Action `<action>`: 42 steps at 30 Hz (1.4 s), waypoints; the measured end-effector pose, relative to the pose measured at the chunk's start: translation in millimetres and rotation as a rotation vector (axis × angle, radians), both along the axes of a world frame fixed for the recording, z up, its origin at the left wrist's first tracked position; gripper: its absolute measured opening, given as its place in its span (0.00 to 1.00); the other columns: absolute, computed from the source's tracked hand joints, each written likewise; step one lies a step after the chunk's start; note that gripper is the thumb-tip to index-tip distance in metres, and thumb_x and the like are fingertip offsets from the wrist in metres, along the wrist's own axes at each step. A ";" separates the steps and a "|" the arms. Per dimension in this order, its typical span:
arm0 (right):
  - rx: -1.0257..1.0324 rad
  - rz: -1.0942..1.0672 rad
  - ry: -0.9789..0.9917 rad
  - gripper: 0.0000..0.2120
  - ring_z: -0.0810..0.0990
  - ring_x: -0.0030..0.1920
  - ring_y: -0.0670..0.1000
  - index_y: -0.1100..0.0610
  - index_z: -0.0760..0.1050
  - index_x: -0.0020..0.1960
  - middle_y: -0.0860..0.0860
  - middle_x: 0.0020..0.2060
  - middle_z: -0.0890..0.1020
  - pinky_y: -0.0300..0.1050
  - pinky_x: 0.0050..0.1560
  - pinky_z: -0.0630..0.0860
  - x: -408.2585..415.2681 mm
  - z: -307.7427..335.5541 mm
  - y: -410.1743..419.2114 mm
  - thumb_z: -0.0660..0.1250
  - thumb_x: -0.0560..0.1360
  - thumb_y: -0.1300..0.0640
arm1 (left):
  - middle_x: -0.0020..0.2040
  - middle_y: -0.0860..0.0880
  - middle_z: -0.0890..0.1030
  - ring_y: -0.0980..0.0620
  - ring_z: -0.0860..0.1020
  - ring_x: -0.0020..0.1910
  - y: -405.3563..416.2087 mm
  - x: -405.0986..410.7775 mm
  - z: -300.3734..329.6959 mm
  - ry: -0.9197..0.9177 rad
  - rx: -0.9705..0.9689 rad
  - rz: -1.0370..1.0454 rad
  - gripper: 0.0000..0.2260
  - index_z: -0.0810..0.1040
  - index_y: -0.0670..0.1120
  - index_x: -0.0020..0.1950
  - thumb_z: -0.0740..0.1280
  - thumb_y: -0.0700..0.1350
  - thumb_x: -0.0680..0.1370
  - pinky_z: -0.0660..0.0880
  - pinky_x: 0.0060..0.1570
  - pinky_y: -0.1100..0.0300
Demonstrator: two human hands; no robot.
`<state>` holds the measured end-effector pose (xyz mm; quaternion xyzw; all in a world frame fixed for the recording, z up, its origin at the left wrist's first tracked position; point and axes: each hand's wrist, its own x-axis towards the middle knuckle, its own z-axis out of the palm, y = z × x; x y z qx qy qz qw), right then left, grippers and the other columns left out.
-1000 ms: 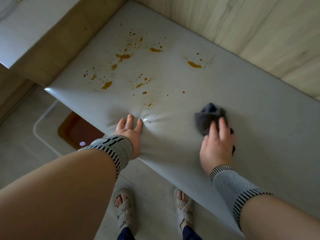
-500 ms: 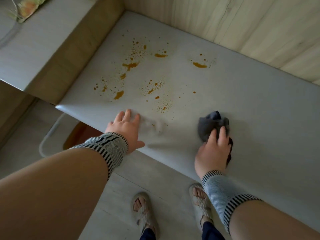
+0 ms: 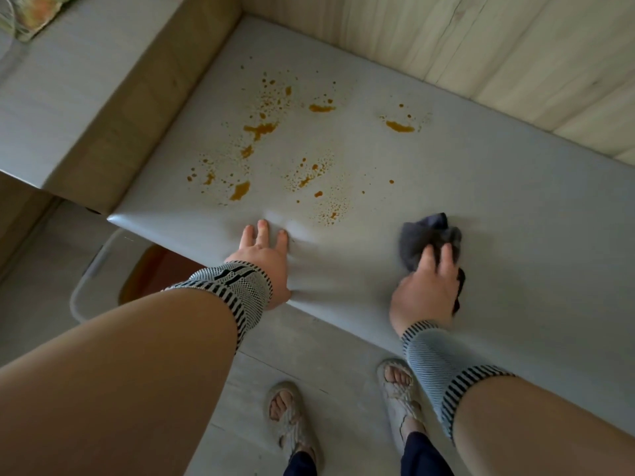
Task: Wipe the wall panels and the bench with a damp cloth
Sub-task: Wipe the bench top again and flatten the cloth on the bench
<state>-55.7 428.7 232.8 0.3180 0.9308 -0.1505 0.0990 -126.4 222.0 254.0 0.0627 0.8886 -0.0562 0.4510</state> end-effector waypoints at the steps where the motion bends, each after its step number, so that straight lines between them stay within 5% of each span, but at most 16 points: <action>1: 0.010 0.030 0.055 0.24 0.62 0.72 0.65 0.62 0.68 0.72 0.60 0.75 0.62 0.61 0.71 0.62 1.4 -2.6 -12.6 0.61 0.76 0.66 | 0.78 0.44 0.31 0.41 0.38 0.79 0.4 0.2 0.0 0.005 0.004 0.001 0.48 0.33 0.49 0.79 0.68 0.56 0.78 0.61 0.74 0.42; 4: -0.035 0.475 0.089 0.28 0.75 0.63 0.69 0.61 0.77 0.62 0.62 0.65 0.75 0.67 0.61 0.72 17.0 -8.7 -60.4 0.72 0.62 0.65 | 0.78 0.43 0.31 0.40 0.38 0.79 -1.2 1.4 -4.4 0.017 0.003 -0.012 0.48 0.33 0.49 0.79 0.68 0.56 0.78 0.60 0.75 0.43; 7: -0.125 0.897 0.029 0.30 0.59 0.76 0.62 0.56 0.66 0.74 0.55 0.76 0.61 0.55 0.73 0.46 27.7 -1.2 -76.6 0.66 0.72 0.63 | 0.78 0.43 0.31 0.40 0.37 0.79 -3.9 2.1 -6.6 0.014 -0.012 -0.035 0.46 0.32 0.50 0.79 0.66 0.54 0.79 0.59 0.76 0.43; 9: -0.092 0.816 -0.022 0.30 0.48 0.78 0.57 0.54 0.57 0.78 0.50 0.79 0.51 0.47 0.73 0.37 19.3 -3.1 -51.3 0.59 0.78 0.64 | 0.79 0.43 0.32 0.41 0.37 0.79 -4.7 1.4 -2.7 0.003 0.007 -0.035 0.45 0.32 0.49 0.79 0.66 0.53 0.79 0.59 0.75 0.43; 13: -0.045 0.088 0.025 0.27 0.54 0.76 0.58 0.58 0.60 0.77 0.52 0.78 0.53 0.53 0.76 0.53 5.6 -1.2 -3.2 0.58 0.78 0.63 | 0.78 0.45 0.31 0.42 0.38 0.79 -5.0 1.5 0.7 0.013 0.003 -0.038 0.44 0.32 0.50 0.79 0.66 0.48 0.79 0.62 0.74 0.42; 15: -0.013 -0.031 0.012 0.26 0.55 0.76 0.61 0.60 0.62 0.76 0.56 0.78 0.55 0.56 0.75 0.55 5.2 -1.7 -18.4 0.59 0.78 0.63 | 0.78 0.45 0.31 0.42 0.38 0.79 -5.5 1.9 1.0 0.010 0.000 -0.038 0.44 0.32 0.50 0.79 0.65 0.46 0.79 0.62 0.74 0.42; 18: 0.010 0.299 0.073 0.30 0.63 0.72 0.67 0.60 0.68 0.72 0.61 0.74 0.63 0.63 0.71 0.61 11.1 -6.5 -65.3 0.68 0.70 0.65 | 0.79 0.45 0.32 0.42 0.38 0.79 -5.6 0.4 0.8 0.001 -0.016 -0.061 0.42 0.32 0.50 0.79 0.64 0.47 0.80 0.59 0.74 0.42; 22: -0.127 0.911 -0.064 0.31 0.45 0.78 0.59 0.53 0.54 0.78 0.52 0.79 0.48 0.56 0.77 0.45 14.1 3.9 -83.7 0.60 0.78 0.61 | 0.79 0.41 0.35 0.39 0.38 0.79 -6.1 -1.2 0.1 0.005 -0.031 -0.174 0.38 0.34 0.48 0.80 0.59 0.49 0.81 0.52 0.77 0.44; 24: -0.060 0.776 -0.081 0.30 0.46 0.78 0.55 0.51 0.53 0.79 0.48 0.79 0.46 0.51 0.77 0.45 7.1 1.4 -56.6 0.57 0.80 0.62 | 0.79 0.42 0.34 0.41 0.38 0.79 -7.4 -0.6 3.2 -0.003 -0.012 -0.113 0.40 0.32 0.48 0.79 0.60 0.45 0.80 0.54 0.77 0.45; 27: -0.013 0.180 -0.013 0.27 0.53 0.76 0.56 0.54 0.58 0.78 0.50 0.79 0.51 0.50 0.76 0.51 -6.0 1.5 -16.2 0.57 0.80 0.62 | 0.79 0.45 0.31 0.43 0.38 0.79 -8.8 -0.3 3.9 -0.008 0.008 -0.065 0.42 0.31 0.50 0.79 0.62 0.43 0.80 0.60 0.75 0.43; 29: -0.012 -0.011 -0.007 0.27 0.55 0.76 0.58 0.57 0.60 0.77 0.54 0.78 0.54 0.54 0.75 0.54 -9.5 -0.4 -20.8 0.58 0.78 0.63 | 0.79 0.45 0.31 0.43 0.38 0.79 -9.2 -1.7 3.5 -0.010 0.017 -0.054 0.42 0.31 0.50 0.79 0.63 0.43 0.80 0.60 0.75 0.43; 32: 0.044 0.233 0.089 0.28 0.64 0.71 0.66 0.58 0.68 0.72 0.61 0.74 0.64 0.61 0.70 0.62 -2.2 -3.1 -66.5 0.65 0.72 0.64 | 0.79 0.44 0.32 0.42 0.38 0.79 -8.1 -2.7 4.1 -0.008 0.026 -0.065 0.42 0.32 0.49 0.79 0.63 0.45 0.80 0.59 0.75 0.44; 35: -0.087 0.735 -0.009 0.33 0.45 0.78 0.59 0.51 0.52 0.78 0.52 0.79 0.47 0.53 0.76 0.43 9.3 -1.6 -96.0 0.61 0.77 0.60 | 0.79 0.43 0.33 0.42 0.38 0.79 -7.8 -2.9 6.3 -0.006 0.008 -0.093 0.40 0.32 0.48 0.79 0.61 0.44 0.80 0.56 0.76 0.45; 37: -0.078 0.826 -0.080 0.31 0.42 0.78 0.56 0.51 0.50 0.79 0.49 0.79 0.44 0.48 0.75 0.39 3.5 1.4 -79.1 0.58 0.79 0.61 | 0.79 0.43 0.32 0.42 0.38 0.79 -9.1 -3.7 6.7 -0.014 0.011 -0.092 0.40 0.32 0.48 0.79 0.61 0.45 0.81 0.55 0.77 0.45; 39: -0.020 0.685 -0.036 0.29 0.49 0.78 0.57 0.53 0.55 0.78 0.51 0.79 0.49 0.50 0.76 0.47 -4.3 -3.8 -46.6 0.57 0.79 0.63 | 0.79 0.44 0.32 0.42 0.38 0.79 -9.3 -4.0 6.3 -0.018 0.030 -0.080 0.41 0.32 0.48 0.79 0.62 0.45 0.80 0.55 0.76 0.45; 42: -0.020 0.172 0.003 0.27 0.55 0.76 0.59 0.57 0.60 0.77 0.54 0.78 0.54 0.52 0.75 0.54 -24.9 -2.5 -5.2 0.59 0.78 0.62 | 0.79 0.45 0.31 0.42 0.37 0.79 -9.4 -2.9 4.1 -0.025 0.031 -0.069 0.42 0.32 0.49 0.79 0.63 0.45 0.80 0.58 0.75 0.43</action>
